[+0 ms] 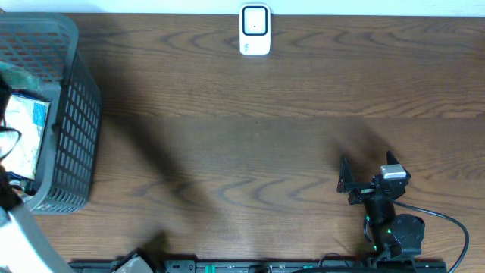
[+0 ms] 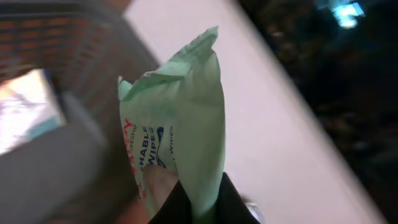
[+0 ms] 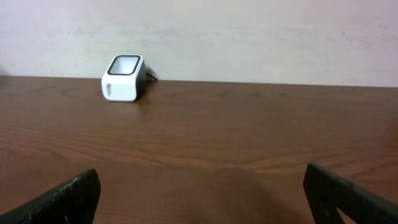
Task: Scan the item barcode
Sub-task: 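Carry the wipes pack to the scanner with the left gripper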
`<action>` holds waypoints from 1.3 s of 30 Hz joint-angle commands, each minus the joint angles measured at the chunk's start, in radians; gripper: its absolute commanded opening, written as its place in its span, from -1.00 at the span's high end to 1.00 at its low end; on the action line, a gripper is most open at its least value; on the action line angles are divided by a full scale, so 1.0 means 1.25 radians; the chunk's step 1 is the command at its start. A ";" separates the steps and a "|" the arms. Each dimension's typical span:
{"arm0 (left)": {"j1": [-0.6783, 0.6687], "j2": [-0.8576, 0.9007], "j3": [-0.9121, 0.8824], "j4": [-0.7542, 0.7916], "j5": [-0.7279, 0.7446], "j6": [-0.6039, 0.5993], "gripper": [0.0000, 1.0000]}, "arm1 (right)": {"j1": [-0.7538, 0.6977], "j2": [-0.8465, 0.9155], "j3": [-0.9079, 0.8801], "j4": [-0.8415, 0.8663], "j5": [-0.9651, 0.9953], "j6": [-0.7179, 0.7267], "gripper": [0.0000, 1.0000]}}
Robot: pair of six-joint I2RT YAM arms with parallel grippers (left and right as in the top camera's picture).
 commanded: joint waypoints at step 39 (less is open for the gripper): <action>-0.923 0.703 0.015 0.076 -0.141 0.206 0.85 | 0.006 -0.003 -0.001 -0.003 -0.005 0.005 -0.98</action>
